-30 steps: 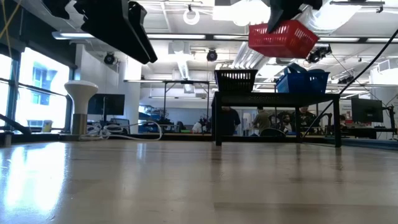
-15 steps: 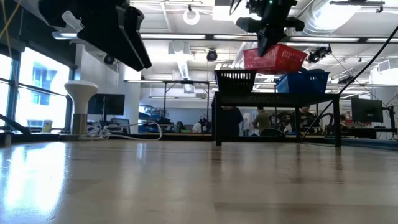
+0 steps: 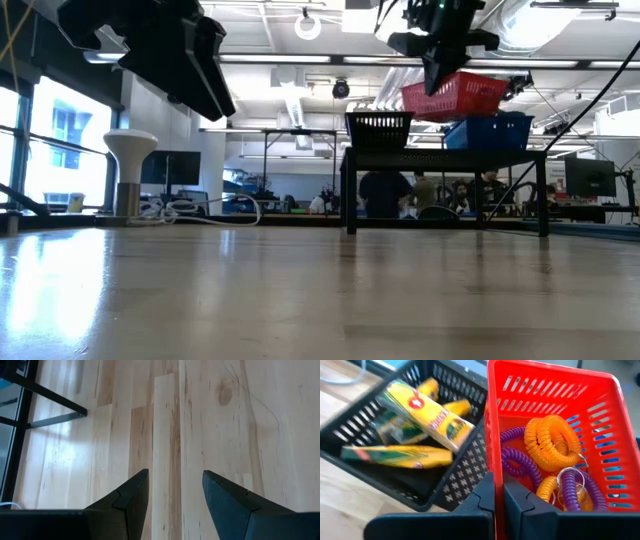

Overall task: Pick & Place Office Desk Supplies
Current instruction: Put the orange bin on the shelf

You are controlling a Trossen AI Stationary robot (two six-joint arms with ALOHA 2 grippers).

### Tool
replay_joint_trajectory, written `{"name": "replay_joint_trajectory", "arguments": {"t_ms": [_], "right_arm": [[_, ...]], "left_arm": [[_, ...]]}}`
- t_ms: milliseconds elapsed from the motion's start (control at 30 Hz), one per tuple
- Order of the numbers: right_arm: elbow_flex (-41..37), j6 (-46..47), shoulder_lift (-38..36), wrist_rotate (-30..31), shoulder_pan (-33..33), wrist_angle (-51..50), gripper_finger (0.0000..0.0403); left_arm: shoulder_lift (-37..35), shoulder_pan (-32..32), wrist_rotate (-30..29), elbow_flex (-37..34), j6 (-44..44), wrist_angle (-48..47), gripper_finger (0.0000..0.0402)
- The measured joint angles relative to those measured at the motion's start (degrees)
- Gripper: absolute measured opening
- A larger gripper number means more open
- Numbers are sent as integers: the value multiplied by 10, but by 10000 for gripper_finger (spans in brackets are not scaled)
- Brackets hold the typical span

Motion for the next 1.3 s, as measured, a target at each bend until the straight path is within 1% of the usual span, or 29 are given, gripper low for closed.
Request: {"name": "replay_joint_trajectory", "arguments": {"t_ms": [233, 467, 633, 700, 833, 867, 1000, 1133, 1233, 1300], "right_arm": [[0, 1, 15, -8, 0, -5, 3], [0, 32, 16, -9, 4, -55, 3], [2, 39, 16, -10, 13, -64, 3], [9, 39, 16, 0, 20, -65, 3], [29, 39, 17, 47, 53, -64, 3], [39, 39, 17, 49, 60, -64, 3], [75, 54, 17, 47, 77, -63, 3], [77, 60, 25, 45, 88, -22, 3], [76, 62, 37, 24, 91, -22, 3], [77, 81, 41, 17, 95, -30, 3]], "left_arm": [[0, 0, 0, 0, -2, 0, 177], [0, 0, 0, 0, -3, -1, 177], [0, 0, 0, 0, -3, -1, 177], [0, 0, 0, 0, -3, -1, 177], [0, 0, 0, 0, -4, -1, 177], [0, 0, 0, 0, -4, -1, 177], [0, 0, 0, 0, -9, -1, 177], [0, 0, 2, 0, -14, -1, 177], [0, -3, 2, 0, -27, -9, 177], [0, -7, 3, 0, -32, -19, 177]]}}
